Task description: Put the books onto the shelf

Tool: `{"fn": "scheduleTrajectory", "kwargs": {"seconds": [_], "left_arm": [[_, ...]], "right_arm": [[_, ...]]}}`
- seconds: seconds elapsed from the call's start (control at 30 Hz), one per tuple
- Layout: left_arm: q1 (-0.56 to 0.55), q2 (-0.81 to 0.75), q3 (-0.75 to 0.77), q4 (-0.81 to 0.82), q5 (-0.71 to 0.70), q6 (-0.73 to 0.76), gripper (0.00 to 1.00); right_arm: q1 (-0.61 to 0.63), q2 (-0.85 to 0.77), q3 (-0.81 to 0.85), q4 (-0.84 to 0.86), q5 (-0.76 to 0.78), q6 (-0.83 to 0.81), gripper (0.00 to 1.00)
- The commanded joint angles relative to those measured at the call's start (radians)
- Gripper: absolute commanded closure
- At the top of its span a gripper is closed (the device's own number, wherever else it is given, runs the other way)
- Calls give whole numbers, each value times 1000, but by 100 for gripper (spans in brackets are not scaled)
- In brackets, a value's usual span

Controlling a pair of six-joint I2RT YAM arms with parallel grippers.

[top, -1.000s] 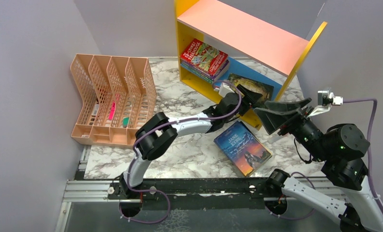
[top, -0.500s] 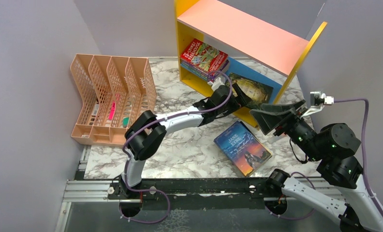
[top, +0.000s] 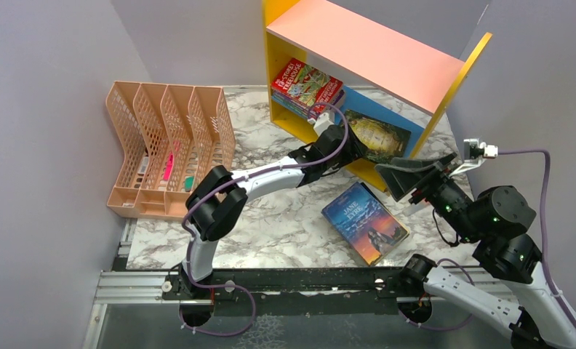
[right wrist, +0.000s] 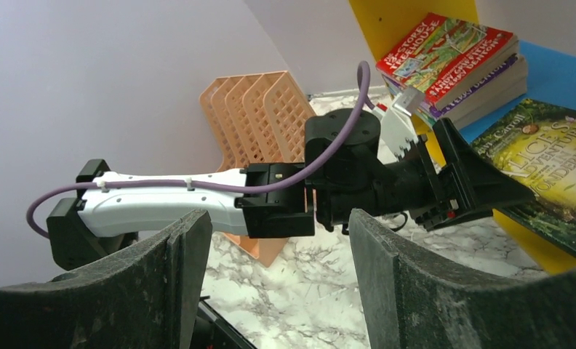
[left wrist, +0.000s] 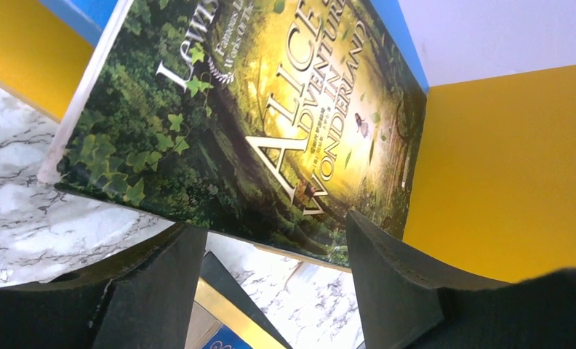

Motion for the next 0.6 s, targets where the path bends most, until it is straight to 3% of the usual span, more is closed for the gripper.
{"fn": "scheduleTrajectory", "kwargs": {"seconds": [0.0, 0.4, 0.57], "left_arm": [[1, 5, 56, -9, -42, 34, 31], [20, 63, 133, -9, 13, 28, 46], [42, 83, 168, -42, 30, 49, 47]], "right_arm": [[2, -8, -20, -5, 42, 22, 27], [3, -16, -35, -16, 75, 24, 27], [3, -19, -40, -22, 84, 22, 27]]}}
